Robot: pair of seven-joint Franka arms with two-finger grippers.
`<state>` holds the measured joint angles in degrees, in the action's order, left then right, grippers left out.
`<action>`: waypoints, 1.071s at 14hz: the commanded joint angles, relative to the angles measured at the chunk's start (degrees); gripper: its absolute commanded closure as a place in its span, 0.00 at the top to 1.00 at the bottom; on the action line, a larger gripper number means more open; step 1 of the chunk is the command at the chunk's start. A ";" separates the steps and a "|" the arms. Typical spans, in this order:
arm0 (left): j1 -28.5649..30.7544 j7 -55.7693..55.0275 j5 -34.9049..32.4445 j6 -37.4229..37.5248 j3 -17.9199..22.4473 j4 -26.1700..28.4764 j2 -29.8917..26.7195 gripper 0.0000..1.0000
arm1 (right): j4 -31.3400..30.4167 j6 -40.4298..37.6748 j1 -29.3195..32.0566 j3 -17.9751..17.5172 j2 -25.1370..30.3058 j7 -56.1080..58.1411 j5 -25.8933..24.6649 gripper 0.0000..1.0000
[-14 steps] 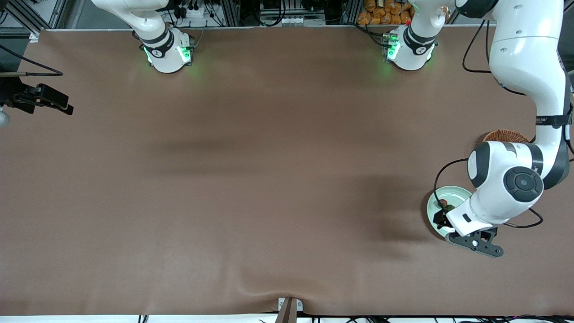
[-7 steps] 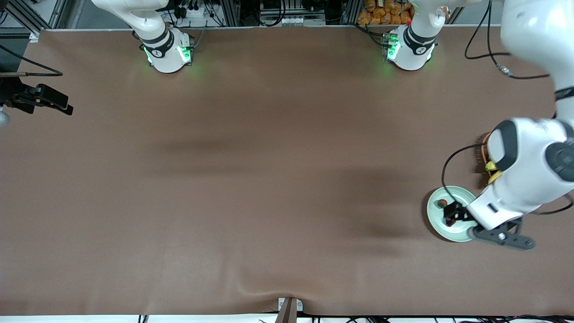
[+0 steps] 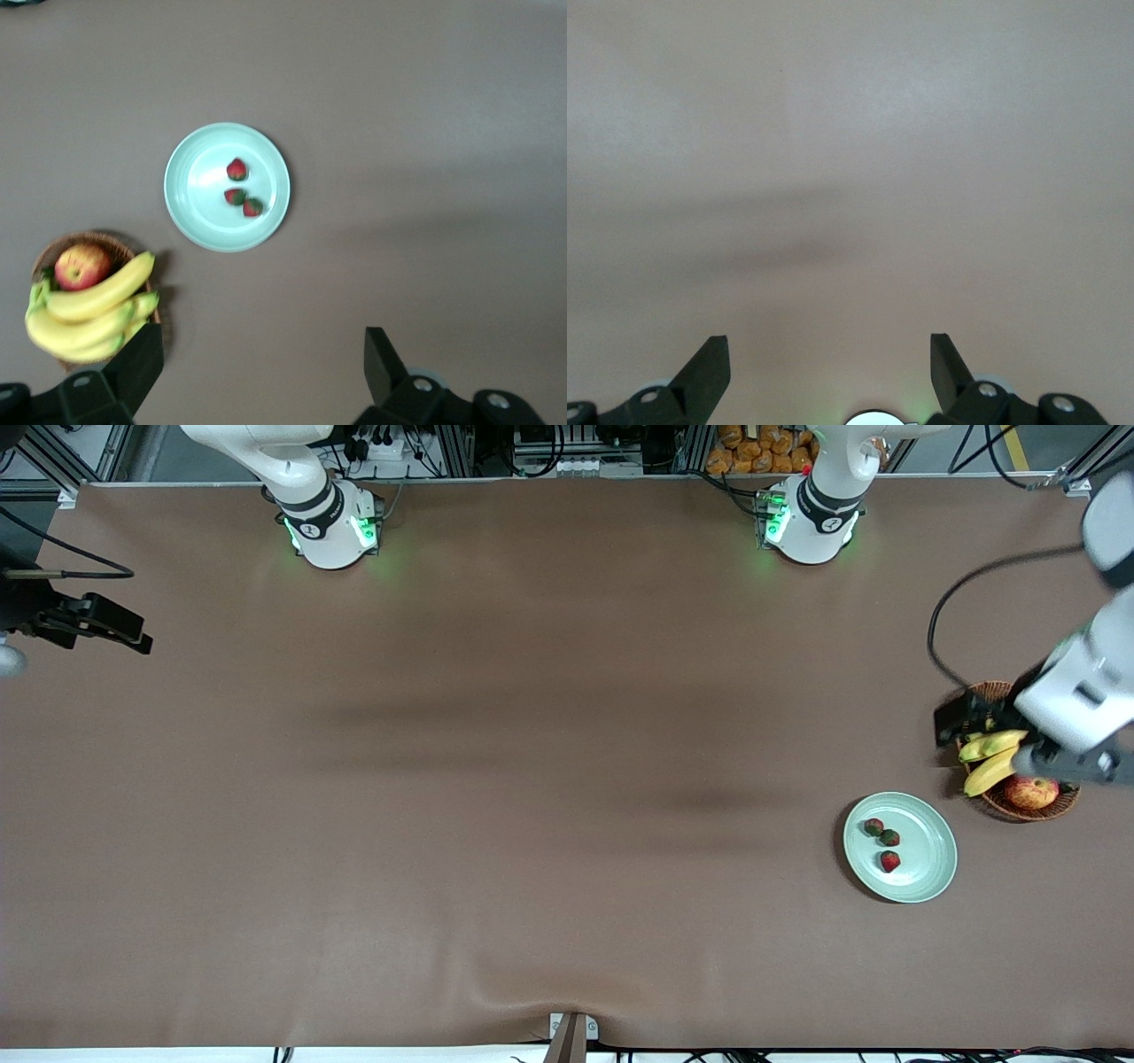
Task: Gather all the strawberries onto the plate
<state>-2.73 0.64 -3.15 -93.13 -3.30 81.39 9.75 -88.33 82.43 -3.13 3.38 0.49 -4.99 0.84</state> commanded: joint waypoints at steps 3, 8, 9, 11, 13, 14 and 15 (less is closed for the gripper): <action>0.10 -1.25 4.11 -0.65 0.93 12.37 -11.75 1.00 | 0.00 -0.07 -0.65 0.05 0.39 -1.34 -1.02 1.00; 0.01 -1.34 3.59 -2.92 1.28 12.83 -12.57 1.00 | 0.08 0.28 -0.65 0.05 0.82 -1.17 -1.11 1.00; -0.08 -1.25 3.67 -3.63 1.89 12.74 -12.30 1.00 | 0.08 0.37 -0.48 0.14 0.91 -0.56 -1.19 1.00; -0.08 -1.17 3.59 -4.42 2.16 12.30 -11.69 1.00 | 0.08 0.45 -0.13 0.31 0.91 0.41 -1.28 1.00; -0.17 -1.17 3.41 -4.60 3.03 10.11 -10.28 1.00 | 0.08 0.63 -0.12 0.31 1.00 1.03 -1.28 1.00; -0.34 -1.17 3.50 -4.69 3.91 9.84 -10.10 1.00 | 0.08 0.63 -0.12 0.31 1.00 1.03 -1.37 1.00; -0.52 -1.25 3.67 -4.78 4.70 9.67 -10.28 1.00 | 0.08 0.54 -0.12 0.40 1.00 1.03 -1.37 1.00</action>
<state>-2.72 0.00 -0.24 -97.79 -0.24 92.85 -1.08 -88.21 82.99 -3.40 3.76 0.79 -4.75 0.67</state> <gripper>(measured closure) 0.000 0.000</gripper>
